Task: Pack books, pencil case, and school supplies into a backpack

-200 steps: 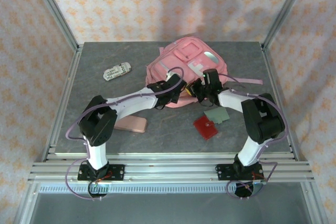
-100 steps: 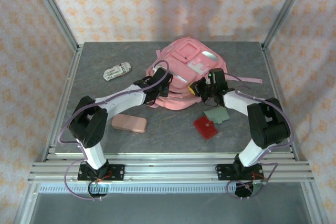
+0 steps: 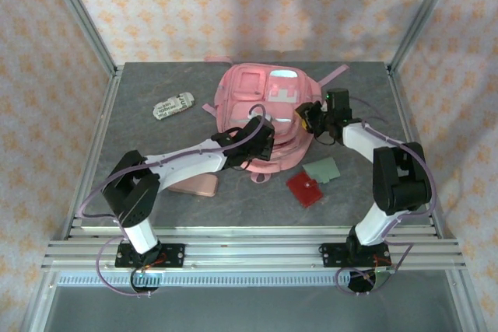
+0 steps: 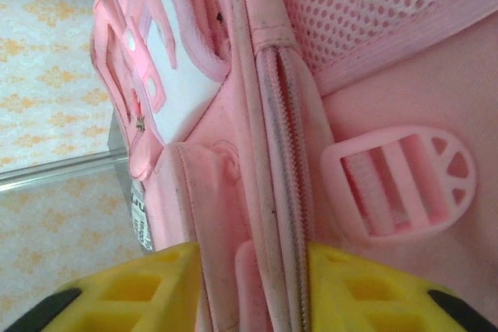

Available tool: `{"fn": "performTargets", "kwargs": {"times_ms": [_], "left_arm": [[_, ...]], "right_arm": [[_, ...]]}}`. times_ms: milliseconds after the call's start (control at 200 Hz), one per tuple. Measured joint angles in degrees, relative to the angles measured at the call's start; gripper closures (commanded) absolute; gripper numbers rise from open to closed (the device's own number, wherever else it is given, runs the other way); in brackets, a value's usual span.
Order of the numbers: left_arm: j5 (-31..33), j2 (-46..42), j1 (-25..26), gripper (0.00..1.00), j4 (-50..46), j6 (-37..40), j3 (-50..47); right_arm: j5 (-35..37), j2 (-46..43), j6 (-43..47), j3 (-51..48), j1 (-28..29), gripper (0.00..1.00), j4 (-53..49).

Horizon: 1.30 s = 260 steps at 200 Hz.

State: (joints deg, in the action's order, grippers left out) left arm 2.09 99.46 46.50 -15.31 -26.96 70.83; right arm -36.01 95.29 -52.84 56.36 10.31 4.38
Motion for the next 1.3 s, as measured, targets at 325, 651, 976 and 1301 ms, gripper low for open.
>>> {"fn": "performTargets", "kwargs": {"times_ms": [325,651,976,1301], "left_arm": [[-0.2,0.8,-0.1,1.0,0.2,-0.4,0.0],[2.4,0.8,-0.1,1.0,1.2,-1.6,-1.6],[9.4,-4.9,-6.6,1.0,2.3,-1.1,-12.2],[7.6,-9.1,-12.8,1.0,4.0,-0.8,-13.7]], "right_arm": [[0.6,-6.7,-3.9,-8.3,5.7,0.63,2.9],[0.7,-6.0,-7.2,-10.8,7.0,1.0,8.9],[-0.3,-6.7,-7.2,-11.5,4.5,1.0,9.7],[-2.7,-7.5,-7.0,-10.6,1.6,1.0,9.0]]}}
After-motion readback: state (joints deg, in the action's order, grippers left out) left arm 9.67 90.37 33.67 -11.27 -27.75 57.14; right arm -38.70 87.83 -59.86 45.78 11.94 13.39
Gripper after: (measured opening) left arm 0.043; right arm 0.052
